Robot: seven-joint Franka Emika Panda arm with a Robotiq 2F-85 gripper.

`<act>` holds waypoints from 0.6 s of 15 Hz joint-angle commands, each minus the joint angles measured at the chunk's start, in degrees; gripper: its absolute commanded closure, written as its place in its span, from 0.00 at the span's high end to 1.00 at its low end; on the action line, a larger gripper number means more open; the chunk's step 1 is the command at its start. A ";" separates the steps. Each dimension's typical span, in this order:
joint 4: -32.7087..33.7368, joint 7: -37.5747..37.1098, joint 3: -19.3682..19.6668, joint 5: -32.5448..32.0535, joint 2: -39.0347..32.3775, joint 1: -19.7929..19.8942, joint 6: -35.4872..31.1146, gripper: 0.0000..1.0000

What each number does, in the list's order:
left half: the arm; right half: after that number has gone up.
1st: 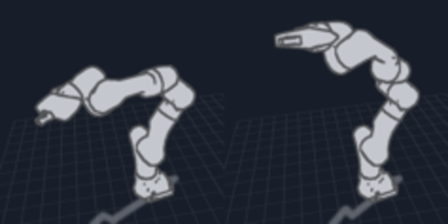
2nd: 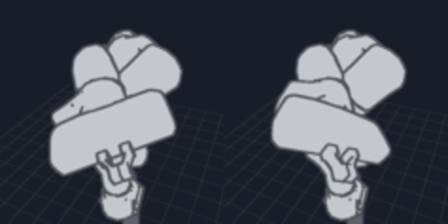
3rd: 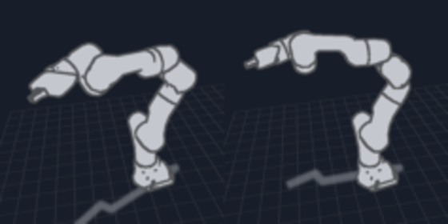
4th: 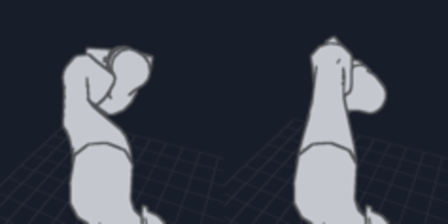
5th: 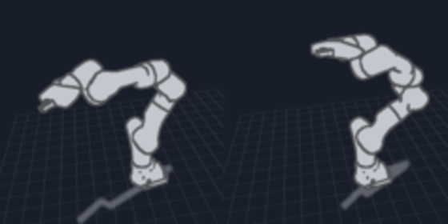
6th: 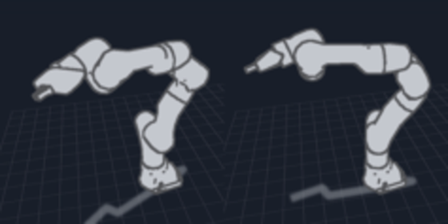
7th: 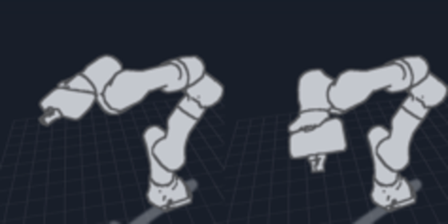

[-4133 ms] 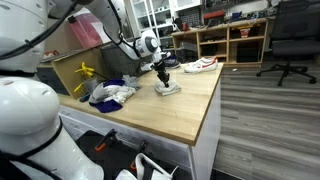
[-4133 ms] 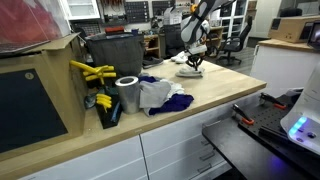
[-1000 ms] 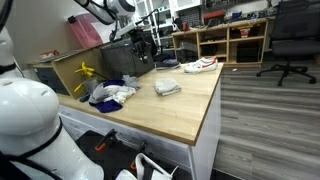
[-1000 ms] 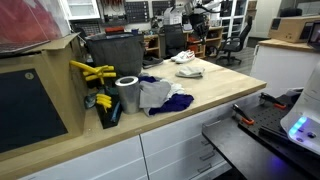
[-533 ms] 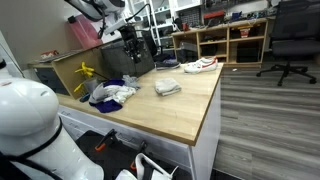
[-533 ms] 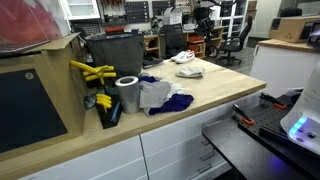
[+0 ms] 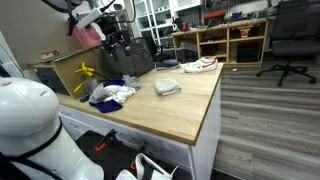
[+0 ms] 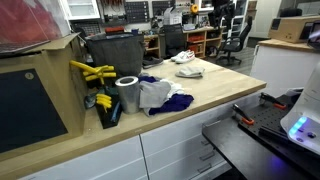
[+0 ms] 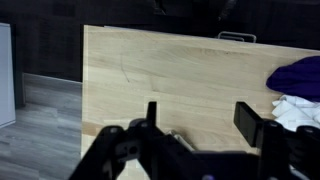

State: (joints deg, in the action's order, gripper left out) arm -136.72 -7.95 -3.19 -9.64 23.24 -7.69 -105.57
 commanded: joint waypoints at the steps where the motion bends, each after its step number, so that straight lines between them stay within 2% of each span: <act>1: -2.66 -0.05 -1.25 1.03 6.45 1.39 -0.05 1.00; 9: 8.06 -5.49 -3.00 3.64 -1.00 2.97 1.23 1.00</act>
State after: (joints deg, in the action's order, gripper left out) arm -134.36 -11.29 -5.02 -8.09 26.79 -6.14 -105.57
